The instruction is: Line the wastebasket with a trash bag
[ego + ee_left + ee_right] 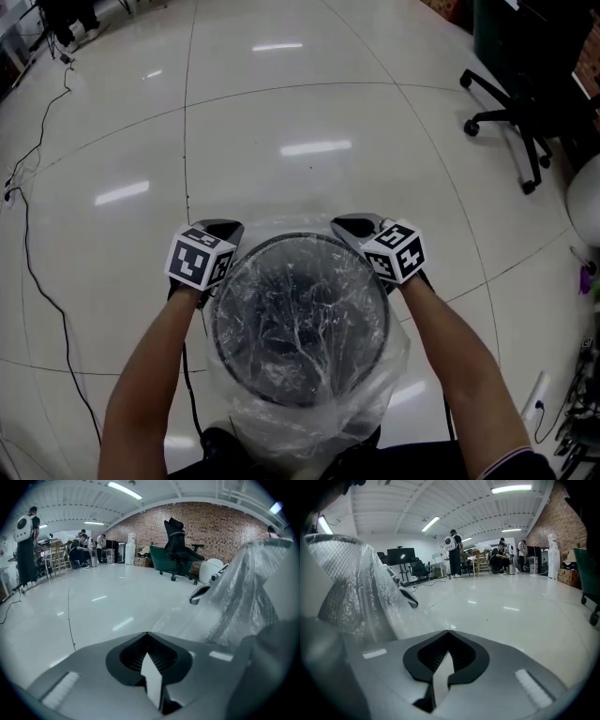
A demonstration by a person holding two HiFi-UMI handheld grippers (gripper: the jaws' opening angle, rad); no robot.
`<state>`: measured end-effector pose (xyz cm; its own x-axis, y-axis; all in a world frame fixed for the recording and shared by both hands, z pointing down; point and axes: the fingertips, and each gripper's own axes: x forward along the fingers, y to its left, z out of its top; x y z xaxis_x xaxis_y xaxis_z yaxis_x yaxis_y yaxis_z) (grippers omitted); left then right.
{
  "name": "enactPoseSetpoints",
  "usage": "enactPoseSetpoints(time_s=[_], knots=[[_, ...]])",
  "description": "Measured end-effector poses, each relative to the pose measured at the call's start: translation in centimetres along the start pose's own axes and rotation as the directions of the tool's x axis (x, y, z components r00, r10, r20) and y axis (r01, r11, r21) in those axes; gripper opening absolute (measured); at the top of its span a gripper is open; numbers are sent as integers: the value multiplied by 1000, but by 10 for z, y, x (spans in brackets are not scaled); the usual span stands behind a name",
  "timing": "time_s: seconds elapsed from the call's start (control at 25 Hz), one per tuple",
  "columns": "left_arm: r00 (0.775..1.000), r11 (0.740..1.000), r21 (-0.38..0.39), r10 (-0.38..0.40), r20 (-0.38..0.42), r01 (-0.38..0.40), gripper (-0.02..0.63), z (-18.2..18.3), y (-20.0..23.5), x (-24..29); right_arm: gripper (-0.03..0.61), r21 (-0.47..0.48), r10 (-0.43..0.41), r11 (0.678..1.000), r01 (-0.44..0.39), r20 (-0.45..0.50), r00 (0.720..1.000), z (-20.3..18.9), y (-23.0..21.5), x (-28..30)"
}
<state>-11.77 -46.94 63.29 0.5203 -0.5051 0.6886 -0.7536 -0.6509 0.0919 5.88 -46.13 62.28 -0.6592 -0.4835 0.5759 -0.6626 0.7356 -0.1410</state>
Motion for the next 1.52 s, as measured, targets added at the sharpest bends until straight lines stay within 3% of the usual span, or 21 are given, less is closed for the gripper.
enactPoseSetpoints(time_s=[0.76,0.88,1.0,1.2,1.52], knots=[[999,998,-60,-16,-44,13,11,-29,-4,19,2,26,-21,999,22,-50,999,-36,-1,19],[1000,997,-77,-14,-19,13,15,-23,0,18,8,55,-29,998,32,-38,999,-31,-4,16],[1000,994,-108,-22,-18,20,66,-19,1,13,76,92,-30,995,32,-27,999,-26,-7,10],[1000,991,-134,-8,-9,7,104,-11,9,-4,109,109,-34,993,36,-21,999,-18,-12,-3],[997,994,-104,52,49,-46,124,28,17,-49,124,131,-78,989,72,37,996,26,-17,-42]])
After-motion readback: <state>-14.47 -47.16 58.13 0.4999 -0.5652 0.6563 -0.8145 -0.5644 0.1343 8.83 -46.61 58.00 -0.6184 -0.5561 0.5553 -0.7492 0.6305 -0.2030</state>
